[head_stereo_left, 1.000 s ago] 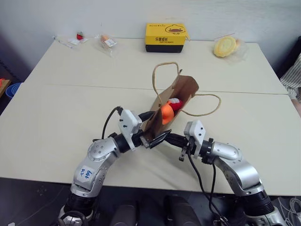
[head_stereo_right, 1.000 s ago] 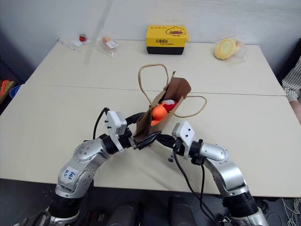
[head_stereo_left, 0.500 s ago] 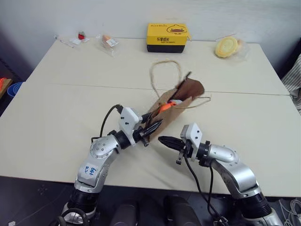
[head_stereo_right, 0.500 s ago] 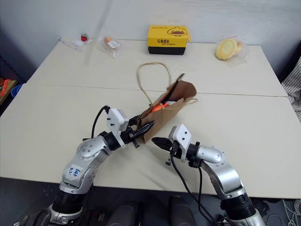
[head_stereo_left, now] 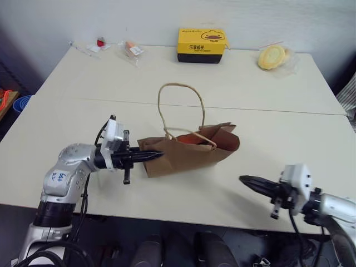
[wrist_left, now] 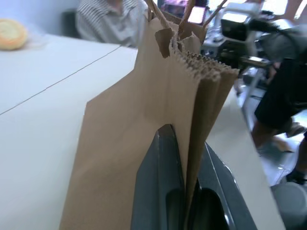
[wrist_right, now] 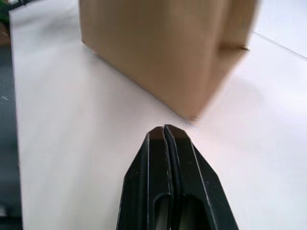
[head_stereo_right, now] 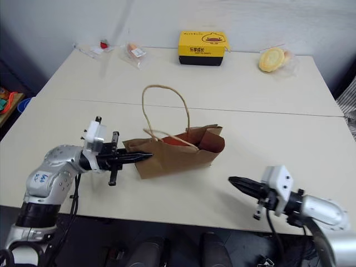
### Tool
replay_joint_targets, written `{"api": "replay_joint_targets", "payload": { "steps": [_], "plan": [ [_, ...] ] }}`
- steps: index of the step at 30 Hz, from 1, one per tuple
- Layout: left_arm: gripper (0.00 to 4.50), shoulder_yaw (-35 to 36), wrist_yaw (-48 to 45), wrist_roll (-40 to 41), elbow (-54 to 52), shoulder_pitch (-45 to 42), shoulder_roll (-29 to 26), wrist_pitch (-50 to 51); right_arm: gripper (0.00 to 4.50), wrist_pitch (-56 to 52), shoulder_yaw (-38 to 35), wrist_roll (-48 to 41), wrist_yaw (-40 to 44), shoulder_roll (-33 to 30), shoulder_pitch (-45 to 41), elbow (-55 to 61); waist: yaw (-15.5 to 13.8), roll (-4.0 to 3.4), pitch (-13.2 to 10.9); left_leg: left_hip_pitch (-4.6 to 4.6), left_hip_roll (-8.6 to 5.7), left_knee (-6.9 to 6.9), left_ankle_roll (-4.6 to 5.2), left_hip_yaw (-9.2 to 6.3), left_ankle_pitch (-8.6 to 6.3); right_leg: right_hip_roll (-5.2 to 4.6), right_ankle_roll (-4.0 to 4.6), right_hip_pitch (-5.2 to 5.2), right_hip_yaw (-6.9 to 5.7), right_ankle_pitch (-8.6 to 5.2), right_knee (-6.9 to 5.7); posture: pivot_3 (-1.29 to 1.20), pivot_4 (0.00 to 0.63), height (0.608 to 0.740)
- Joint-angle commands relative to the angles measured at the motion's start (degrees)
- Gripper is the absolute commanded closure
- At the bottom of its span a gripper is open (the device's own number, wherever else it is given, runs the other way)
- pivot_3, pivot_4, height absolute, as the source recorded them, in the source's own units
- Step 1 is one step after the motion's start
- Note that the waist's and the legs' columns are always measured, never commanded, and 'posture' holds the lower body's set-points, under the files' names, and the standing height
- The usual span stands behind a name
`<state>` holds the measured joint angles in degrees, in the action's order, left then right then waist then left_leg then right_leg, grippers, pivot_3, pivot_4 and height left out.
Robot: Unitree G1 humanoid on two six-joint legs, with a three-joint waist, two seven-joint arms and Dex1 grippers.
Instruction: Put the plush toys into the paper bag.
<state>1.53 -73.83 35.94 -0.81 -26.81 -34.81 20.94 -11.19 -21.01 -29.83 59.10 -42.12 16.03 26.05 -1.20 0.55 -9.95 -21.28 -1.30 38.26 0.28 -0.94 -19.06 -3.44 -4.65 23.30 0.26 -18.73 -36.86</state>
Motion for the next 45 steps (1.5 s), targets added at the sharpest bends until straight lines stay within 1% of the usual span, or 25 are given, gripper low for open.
{"api": "replay_joint_targets", "payload": {
  "steps": [1,6,7,12,17,18,19,20,22,23,26,28,31,33,36,39,40,41,43,45],
  "plan": [
    [4.47,-2.4,-7.2,-1.1,4.4,-3.9,0.1,-3.1,4.5,2.3,-5.9,-0.9,1.8,-1.0,2.8,-0.3,-0.1,0.0,0.0,0.02,0.0,-0.01,0.0,0.0,0.0,0.01,0.0,0.0,0.0,0.0,-0.03,0.0,0.15,0.74],
    [4.47,-5.4,-10.2,-9.1,13.3,-7.1,1.8,-14.8,4.5,4.3,-8.0,-0.5,0.4,0.6,3.6,-0.9,0.3,0.0,0.0,0.06,0.02,-0.01,-0.01,0.12,0.01,0.06,0.0,0.04,0.07,0.0,-0.1,0.0,0.15,0.74],
    [4.47,-5.6,-10.3,-9.7,13.4,-7.2,2.0,-15.4,4.5,4.6,-8.2,-0.6,0.0,1.1,3.7,-0.9,0.3,0.0,0.0,0.06,0.03,-0.01,-0.01,0.12,0.01,0.06,0.0,0.05,0.08,0.0,-0.12,0.0,0.15,0.74],
    [4.47,-4.9,-7.6,-10.0,11.6,-6.6,3.0,-14.6,4.5,6.0,-7.9,-0.6,-0.1,2.1,4.3,-0.9,0.0,0.0,0.0,0.03,0.04,0.01,0.0,0.1,0.0,0.04,0.0,0.06,0.08,0.0,-0.12,0.0,0.15,0.74],
    [4.47,-3.4,-3.1,-9.9,8.8,-4.3,2.1,-12.3,4.5,6.5,-7.7,-1.6,-1.1,3.2,3.9,-0.4,-0.1,0.0,0.0,0.03,0.04,0.02,0.0,0.09,0.0,0.03,0.0,0.06,0.09,0.0,-0.13,0.0,0.15,0.74],
    [4.04,-2.8,-2.4,-9.9,8.3,-3.9,1.6,-12.2,4.5,6.9,-7.5,-1.6,-0.9,3.3,3.6,-0.5,-0.1,0.0,0.0,0.03,0.04,0.02,0.0,0.08,0.0,0.03,0.0,0.06,0.09,0.0,-0.14,0.0,0.15,0.74],
    [3.88,-2.2,-1.9,-9.9,7.8,-3.4,1.0,-11.9,4.5,7.0,-7.3,-1.8,-0.7,3.3,3.4,-0.6,-0.1,0.0,0.0,0.03,0.05,0.02,0.0,0.07,0.0,0.03,0.0,0.06,0.08,0.0,-0.14,0.0,0.15,0.74],
    [3.63,-1.6,-1.5,-9.8,7.3,-3.0,0.4,-11.6,4.5,7.0,-7.2,-2.0,-0.6,3.2,3.2,-0.8,0.0,0.0,0.0,0.03,0.05,0.02,-0.01,0.07,0.0,0.03,0.0,0.06,0.08,0.0,-0.14,0.0,0.15,0.74],
    [3.0,-0.7,-0.9,-9.3,6.4,-2.2,-0.8,-11.1,4.5,7.0,-6.8,-2.1,-0.5,3.0,2.5,-1.4,0.2,0.0,0.0,0.04,0.06,0.01,-0.01,0.08,0.01,0.04,0.0,0.07,0.09,0.0,-0.16,0.0,0.15,0.74],
    [2.62,-0.3,-0.6,-9.1,5.9,-1.8,-1.4,-10.9,4.5,7.0,-6.6,-2.0,-0.3,2.8,1.9,-1.9,0.2,-0.01,0.0,0.04,0.07,0.0,-0.01,0.08,0.01,0.04,0.0,0.07,0.09,0.0,-0.15,0.0,0.15,0.74],
    [1.73,1.3,0.3,-8.7,4.7,-0.3,-2.9,-10.1,4.5,6.6,-6.2,-2.5,0.3,2.4,0.2,-3.8,0.1,0.0,0.0,0.04,0.06,0.02,-0.01,0.08,0.01,0.03,0.0,0.06,0.09,0.0,-0.14,0.0,0.15,0.74],
    [1.05,2.4,0.7,-8.2,3.9,0.9,-3.8,-9.3,4.5,5.2,-6.4,-4.0,0.9,2.0,-0.8,-4.4,0.1,-0.01,0.0,0.04,0.05,0.02,0.0,0.08,0.0,0.01,0.0,0.06,0.09,0.0,-0.14,0.0,0.15,0.74],
    [0.06,3.9,1.1,-7.7,3.0,2.4,-4.8,-9.3,3.88,5.7,-6.6,-4.0,1.5,1.9,-2.1,-5.3,0.0,0.0,0.0,0.04,0.06,0.0,-0.01,0.06,0.0,0.01,0.0,0.07,0.08,0.0,-0.13,0.0,0.15,0.74],
    [0.0,5.4,1.1,-7.3,2.3,4.1,-6.1,-9.2,3.29,5.5,-6.9,-4.4,2.3,1.4,-2.9,-6.2,0.0,0.0,0.0,0.04,0.06,0.0,-0.01,0.06,0.0,0.01,0.0,0.07,0.08,0.0,-0.13,0.0,0.15,0.74],
    [0.0,7.9,1.5,-7.6,2.6,6.7,-8.0,-9.5,2.28,6.8,-7.7,-4.2,3.5,0.8,-4.3,-8.3,0.0,0.0,0.0,0.04,0.06,0.0,-0.01,0.06,0.0,0.01,0.0,0.07,0.08,0.0,-0.13,0.0,0.15,0.74],
    [0.0,10.4,2.0,-8.5,3.3,9.6,-9.8,-11.1,1.19,8.8,-8.1,-3.7,5.2,0.0,-5.2,-10.4,0.1,-0.01,0.0,0.05,0.08,-0.02,-0.01,0.06,0.0,0.01,0.0,0.07,0.08,0.0,-0.12,0.0,0.15,0.74],
    [0.0,11.3,2.3,-8.8,3.1,11.0,-10.4,-11.7,0.9,9.5,-8.3,-3.6,5.9,-0.4,-5.7,-11.1,0.1,-0.01,0.0,0.05,0.08,-0.03,0.0,0.07,0.0,0.01,0.0,0.07,0.09,0.0,-0.12,0.0,0.15,0.74],
    [0.0,11.9,3.1,-9.6,2.7,12.2,-11.0,-12.4,0.45,9.8,-8.5,-3.8,6.4,-0.9,-6.1,-11.8,0.1,-0.01,0.0,0.06,0.08,-0.04,0.0,0.07,0.0,0.01,0.0,0.07,0.08,0.0,-0.12,0.0,0.15,0.74],
    [0.0,14.0,3.6,-9.6,1.2,15.2,-12.2,-12.5,0.02,11.2,-8.4,-3.6,8.3,-2.0,-6.9,-12.7,0.3,-0.01,0.0,0.06,0.08,-0.03,0.0,0.08,0.0,0.0,0.0,0.07,0.09,0.0,-0.11,0.0,0.15,0.74],
    [0.0,16.7,5.0,-9.8,-0.3,18.7,-13.4,-12.8,0.02,12.6,-8.1,-3.6,10.0,-2.9,-7.9,-13.4,0.4,-0.01,0.0,0.06,0.09,-0.07,0.0,0.06,0.0,0.0,0.0,0.08,0.08,0.0,-0.1,0.0,0.15,0.74]
  ]
}}
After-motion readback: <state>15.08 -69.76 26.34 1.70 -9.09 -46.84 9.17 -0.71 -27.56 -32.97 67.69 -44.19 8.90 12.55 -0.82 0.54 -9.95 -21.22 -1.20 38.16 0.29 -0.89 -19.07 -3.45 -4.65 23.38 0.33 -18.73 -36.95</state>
